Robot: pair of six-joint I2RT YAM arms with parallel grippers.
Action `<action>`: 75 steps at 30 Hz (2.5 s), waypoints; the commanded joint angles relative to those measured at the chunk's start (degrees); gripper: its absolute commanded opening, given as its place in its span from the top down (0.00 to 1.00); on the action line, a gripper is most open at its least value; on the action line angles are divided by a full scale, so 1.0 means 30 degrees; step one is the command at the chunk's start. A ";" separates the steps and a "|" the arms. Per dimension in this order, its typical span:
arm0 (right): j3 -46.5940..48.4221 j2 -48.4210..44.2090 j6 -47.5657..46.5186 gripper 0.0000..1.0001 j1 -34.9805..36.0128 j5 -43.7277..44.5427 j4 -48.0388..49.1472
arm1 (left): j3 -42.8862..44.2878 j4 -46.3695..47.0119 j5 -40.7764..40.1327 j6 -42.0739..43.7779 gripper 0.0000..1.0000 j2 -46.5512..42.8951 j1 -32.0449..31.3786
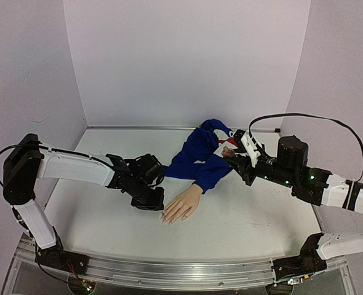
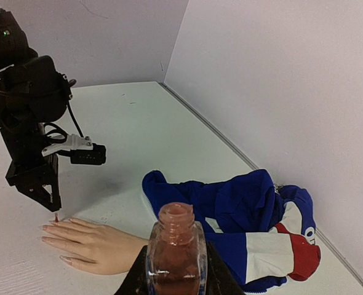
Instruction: Paint the nails
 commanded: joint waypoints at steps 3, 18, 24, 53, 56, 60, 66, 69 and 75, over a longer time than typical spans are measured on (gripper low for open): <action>0.0164 -0.0273 0.0198 1.00 -0.0078 -0.0209 0.1379 | 0.1098 -0.0057 0.0247 0.0033 1.00 0.0376 -0.0058; 0.0143 -0.0253 0.0197 1.00 -0.0076 -0.0194 0.1364 | 0.1309 -0.0291 0.0305 0.0161 1.00 0.0652 -0.0029; 0.0164 -0.0302 0.0168 1.00 -0.0080 -0.0196 0.1370 | 0.1062 -0.0370 0.0173 0.0004 1.00 0.0453 -0.0029; 0.0223 -0.0236 0.0213 1.00 -0.0101 -0.0316 0.1361 | -0.0007 -0.0445 -0.0077 -0.0628 1.00 -0.0379 -0.0036; 0.0224 -0.0194 0.0227 1.00 -0.0109 -0.0311 0.1362 | -0.0030 -0.0463 -0.0155 -0.0603 1.00 -0.0442 -0.0029; 0.0227 -0.0192 0.0228 1.00 -0.0109 -0.0368 0.1365 | -0.0096 -0.0457 -0.0149 -0.0681 1.00 -0.0442 -0.0029; 0.0245 -0.0210 0.0227 1.00 -0.0109 -0.0336 0.1376 | -0.0304 -0.0443 -0.0147 -0.0805 1.00 -0.0557 -0.0029; 0.0252 -0.0185 0.0250 1.00 -0.0109 -0.0370 0.1365 | -0.0391 -0.0440 -0.0220 -0.0863 1.00 -0.0663 -0.0029; 0.0253 -0.0155 0.0257 1.00 -0.0109 -0.0379 0.1377 | -0.0380 -0.0447 -0.0279 -0.0832 1.00 -0.0736 -0.0029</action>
